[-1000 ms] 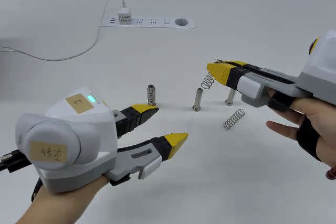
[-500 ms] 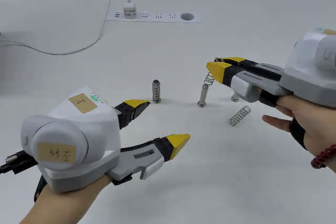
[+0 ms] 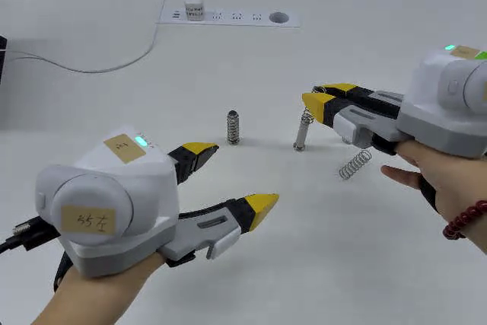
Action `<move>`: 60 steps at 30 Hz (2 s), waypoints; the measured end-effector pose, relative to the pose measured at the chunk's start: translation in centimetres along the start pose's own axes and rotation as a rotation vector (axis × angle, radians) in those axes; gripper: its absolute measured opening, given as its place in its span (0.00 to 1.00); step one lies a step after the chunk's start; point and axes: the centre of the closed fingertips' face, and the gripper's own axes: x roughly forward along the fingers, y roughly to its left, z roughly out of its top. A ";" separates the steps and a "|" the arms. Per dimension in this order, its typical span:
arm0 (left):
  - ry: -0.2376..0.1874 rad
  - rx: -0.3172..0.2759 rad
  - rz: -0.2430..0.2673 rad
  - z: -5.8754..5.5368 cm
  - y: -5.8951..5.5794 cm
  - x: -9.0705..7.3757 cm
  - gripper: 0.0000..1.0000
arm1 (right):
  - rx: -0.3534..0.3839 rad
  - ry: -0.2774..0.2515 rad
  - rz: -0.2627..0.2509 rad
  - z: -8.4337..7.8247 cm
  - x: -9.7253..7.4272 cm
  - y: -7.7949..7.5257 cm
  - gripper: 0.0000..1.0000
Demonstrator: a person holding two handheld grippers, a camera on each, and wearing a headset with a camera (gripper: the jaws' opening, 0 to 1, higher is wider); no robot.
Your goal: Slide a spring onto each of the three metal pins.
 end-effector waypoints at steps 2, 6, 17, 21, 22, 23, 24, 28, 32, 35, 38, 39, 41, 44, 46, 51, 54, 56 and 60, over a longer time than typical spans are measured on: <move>-0.001 -0.002 0.002 0.0 0.1 0.0 0.57 | -0.013 0.005 -0.004 -0.2 0.2 0.0 0.12; -0.001 -0.004 0.004 0.0 0.2 -0.1 0.57 | -0.046 0.024 -0.006 -0.8 0.4 0.2 0.12; 0.001 -0.005 0.006 0.0 0.2 0.0 0.57 | -0.065 0.058 -0.015 -2.5 0.9 0.3 0.12; -0.002 -0.006 0.007 0.1 0.3 0.1 0.57 | -0.073 0.079 -0.024 -3.1 1.2 0.2 0.12; -0.003 -0.007 0.007 0.2 0.3 0.1 0.57 | -0.076 0.083 -0.024 -3.2 1.2 0.2 0.12; -0.006 -0.007 0.007 0.2 0.2 0.1 0.57 | -0.080 0.087 -0.024 -3.3 1.3 0.2 0.12; -0.007 -0.007 0.008 0.2 0.2 0.1 0.56 | -0.085 0.092 -0.026 -3.5 1.3 0.2 0.12; -0.006 -0.009 0.007 0.2 0.2 0.1 0.56 | -0.099 0.109 -0.027 -4.1 1.5 0.0 0.12; -0.006 -0.009 0.005 0.1 0.2 0.1 0.56 | -0.107 0.123 -0.025 -4.5 1.6 0.0 0.12; -0.006 -0.009 0.007 0.1 0.3 0.1 0.55 | -0.111 0.135 -0.029 -4.9 1.7 -0.2 0.12; -0.007 -0.010 0.007 0.2 0.3 0.1 0.55 | -0.111 0.140 -0.030 -5.0 1.8 -0.1 0.12; -0.006 -0.008 0.008 0.2 0.3 0.0 0.55 | -0.112 0.142 -0.030 -5.1 1.8 -0.1 0.12; -0.005 -0.007 0.008 0.1 0.3 0.0 0.55 | -0.112 0.144 -0.029 -5.2 1.8 -0.1 0.12; -0.002 -0.007 0.009 0.0 0.4 0.0 0.54 | -0.107 0.140 -0.033 -5.2 2.0 -0.2 0.12; -0.003 -0.008 0.008 0.1 0.3 0.0 0.55 | -0.107 0.140 -0.035 -5.2 2.0 -0.2 0.12; -0.003 -0.003 0.006 0.1 0.2 0.0 0.55 | -0.104 0.142 -0.037 -5.2 1.9 -0.2 0.12; -0.002 -0.001 0.006 0.1 0.2 0.0 0.55 | -0.101 0.147 -0.035 -5.3 1.9 -0.2 0.12; 0.002 0.001 0.007 0.0 0.2 0.0 0.55 | -0.107 0.150 -0.035 -5.4 1.8 -0.1 0.13; 0.002 0.005 0.006 0.1 0.1 0.1 0.55 | -0.101 0.149 -0.037 -5.2 1.7 -0.1 0.17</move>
